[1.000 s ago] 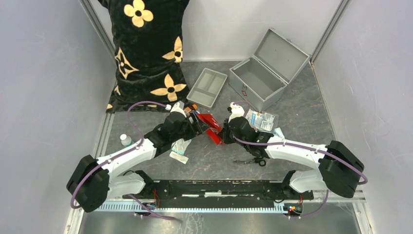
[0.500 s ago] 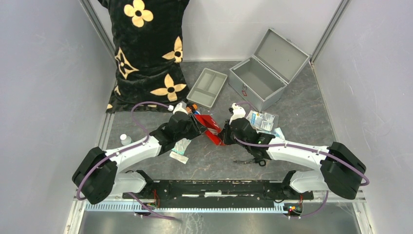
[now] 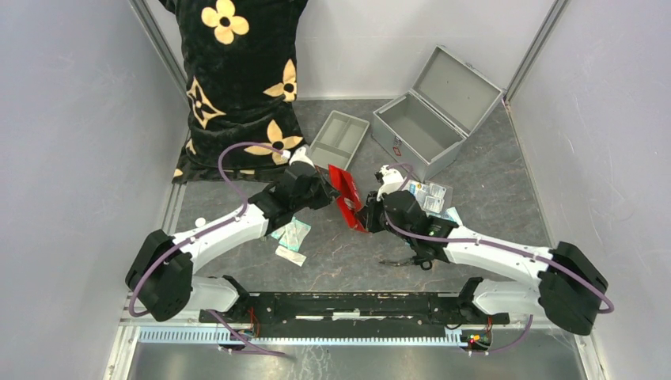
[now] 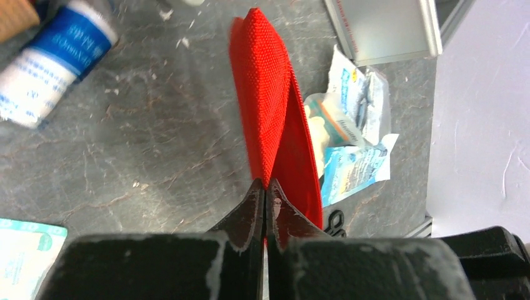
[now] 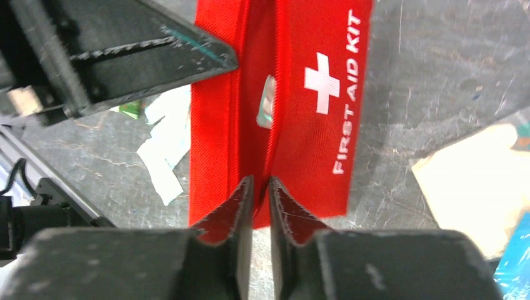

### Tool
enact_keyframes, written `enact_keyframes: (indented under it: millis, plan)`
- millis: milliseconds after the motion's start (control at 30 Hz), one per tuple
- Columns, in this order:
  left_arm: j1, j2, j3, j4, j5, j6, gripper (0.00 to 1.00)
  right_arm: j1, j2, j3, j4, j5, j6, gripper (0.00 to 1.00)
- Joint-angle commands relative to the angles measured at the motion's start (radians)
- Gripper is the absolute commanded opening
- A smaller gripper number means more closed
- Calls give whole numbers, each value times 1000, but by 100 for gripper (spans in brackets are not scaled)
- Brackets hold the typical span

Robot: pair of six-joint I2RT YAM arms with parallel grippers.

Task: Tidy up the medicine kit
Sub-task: Pick up the medicine pouch from the center of the board, then adjust the medical item at the center of the board.

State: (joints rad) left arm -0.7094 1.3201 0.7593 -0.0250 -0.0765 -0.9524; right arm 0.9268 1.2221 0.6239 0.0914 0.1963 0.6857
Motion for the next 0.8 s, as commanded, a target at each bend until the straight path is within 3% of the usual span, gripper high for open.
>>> enact_keyframes:
  millis: [0, 133, 233, 533, 767]
  plan:
    - [-4, -11, 145, -108, -34, 172, 2, 1, -120, 11, 43, 4, -138, 25]
    - [-4, -29, 280, -269, -107, 303, 2, -1, -222, 9, -5, 76, -196, 44]
    - [-4, -56, 365, -381, -189, 382, 2, 0, -271, -3, -24, 104, -240, 52]
    - [-4, -165, 557, -782, -576, 457, 2, 1, -202, 11, -52, 101, -146, 56]
    - [-4, -284, 601, -1030, -714, 385, 2, 47, 58, 187, -123, -8, -124, 56]
